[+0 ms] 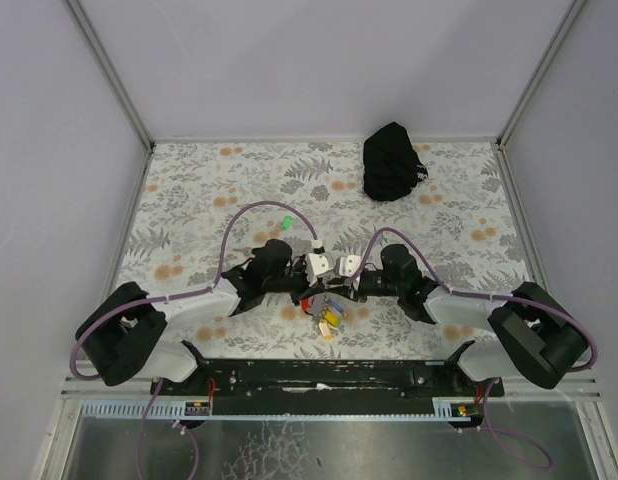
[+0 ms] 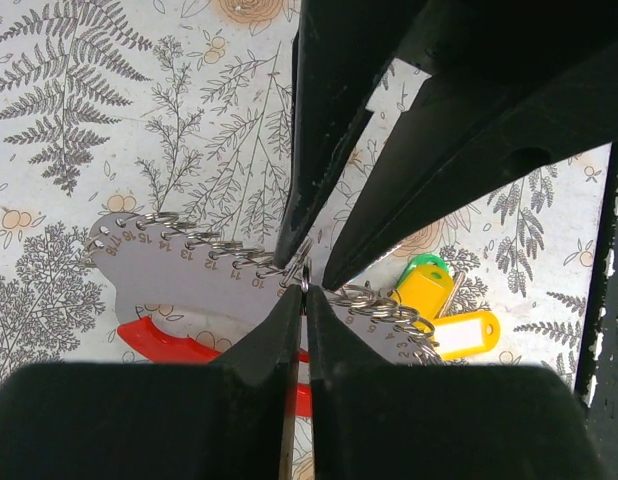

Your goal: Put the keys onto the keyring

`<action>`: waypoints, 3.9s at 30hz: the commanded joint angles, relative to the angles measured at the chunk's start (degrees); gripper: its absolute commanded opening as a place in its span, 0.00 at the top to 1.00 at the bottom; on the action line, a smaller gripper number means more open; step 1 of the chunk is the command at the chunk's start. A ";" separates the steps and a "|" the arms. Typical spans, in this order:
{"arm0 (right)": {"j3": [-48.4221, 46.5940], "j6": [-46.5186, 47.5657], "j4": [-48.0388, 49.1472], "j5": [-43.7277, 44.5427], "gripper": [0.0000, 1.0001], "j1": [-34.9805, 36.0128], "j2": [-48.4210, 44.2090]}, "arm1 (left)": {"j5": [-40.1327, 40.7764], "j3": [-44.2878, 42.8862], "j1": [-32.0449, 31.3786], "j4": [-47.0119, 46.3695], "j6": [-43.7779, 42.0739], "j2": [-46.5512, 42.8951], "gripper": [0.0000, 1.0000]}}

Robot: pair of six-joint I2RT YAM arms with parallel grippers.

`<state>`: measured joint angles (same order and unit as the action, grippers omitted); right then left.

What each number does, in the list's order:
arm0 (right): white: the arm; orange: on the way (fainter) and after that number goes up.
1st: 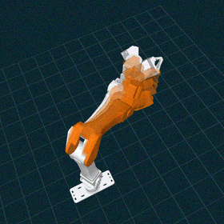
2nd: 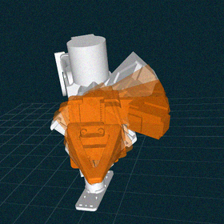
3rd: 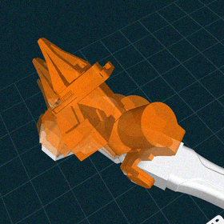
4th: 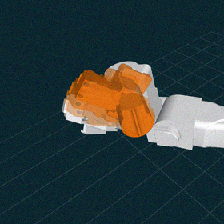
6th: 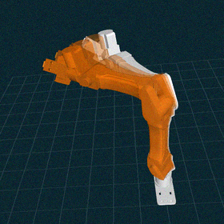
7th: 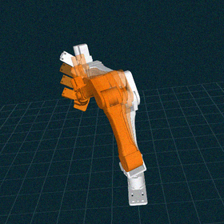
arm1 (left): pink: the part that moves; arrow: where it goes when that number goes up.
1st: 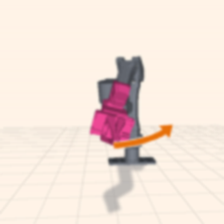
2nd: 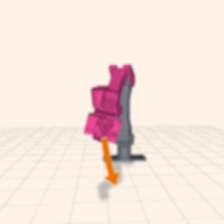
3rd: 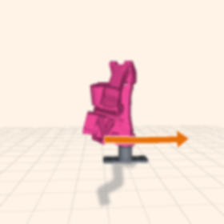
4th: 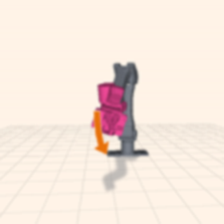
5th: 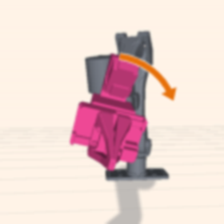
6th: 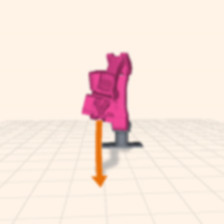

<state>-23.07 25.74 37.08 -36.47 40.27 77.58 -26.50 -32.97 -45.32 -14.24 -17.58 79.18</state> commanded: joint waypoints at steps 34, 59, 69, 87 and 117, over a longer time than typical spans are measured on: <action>5.28 -21.80 48.47 -8.33 1.00 -3.18 15.25 | -14.03 22.77 13.38 -49.68 17.85 -5.77 0.72; 3.22 -27.15 58.18 -11.69 1.00 -3.27 22.57 | -20.87 21.88 16.25 -76.20 24.92 17.74 0.70; 2.47 -28.49 58.68 -13.63 1.00 -3.23 23.32 | -21.85 20.92 16.40 -76.64 25.14 18.39 0.82; 4.04 -11.48 31.08 -7.31 0.67 -3.71 10.67 | -15.42 16.59 15.52 -41.00 14.69 1.18 1.00; 1.12 -6.36 19.67 -7.29 0.63 -3.65 9.17 | -1.61 0.26 4.37 -1.40 1.76 -1.47 1.00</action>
<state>-19.79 20.32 53.45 -41.12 36.82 86.54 -28.23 -32.58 -40.53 -14.52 -14.70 79.11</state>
